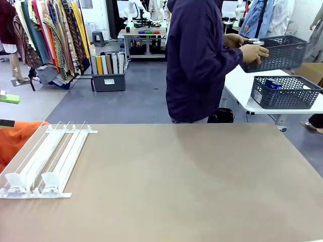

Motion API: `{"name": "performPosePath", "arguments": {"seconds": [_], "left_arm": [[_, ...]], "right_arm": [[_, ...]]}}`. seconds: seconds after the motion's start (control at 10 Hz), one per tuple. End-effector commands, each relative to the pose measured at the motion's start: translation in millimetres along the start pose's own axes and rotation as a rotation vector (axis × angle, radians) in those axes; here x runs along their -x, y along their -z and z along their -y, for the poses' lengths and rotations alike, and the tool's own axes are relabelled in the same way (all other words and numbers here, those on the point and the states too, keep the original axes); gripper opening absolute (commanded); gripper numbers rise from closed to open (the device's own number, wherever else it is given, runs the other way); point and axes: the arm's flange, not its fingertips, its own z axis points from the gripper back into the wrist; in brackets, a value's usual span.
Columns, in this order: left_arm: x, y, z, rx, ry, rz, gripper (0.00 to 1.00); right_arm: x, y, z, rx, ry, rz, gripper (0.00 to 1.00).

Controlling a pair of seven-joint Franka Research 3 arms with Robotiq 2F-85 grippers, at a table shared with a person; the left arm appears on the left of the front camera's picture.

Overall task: Retrieve and store the cans from the dispenser.
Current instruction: Pick up one can from the Automatic Can Dispenser and place it in the middle of the table.

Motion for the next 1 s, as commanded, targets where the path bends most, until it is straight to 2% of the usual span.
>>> {"name": "performPosePath", "arguments": {"seconds": [0.0,0.9], "left_arm": [[-1.0,-0.3,1.8,0.016,0.003,0.005,1.0],[-1.0,-0.3,1.8,0.016,0.003,0.005,1.0]], "right_arm": [[-4.6,1.5,-2.0,-0.02,-0.023,0.024,1.0],[-4.6,1.5,-2.0,-0.02,-0.023,0.024,1.0]]}}
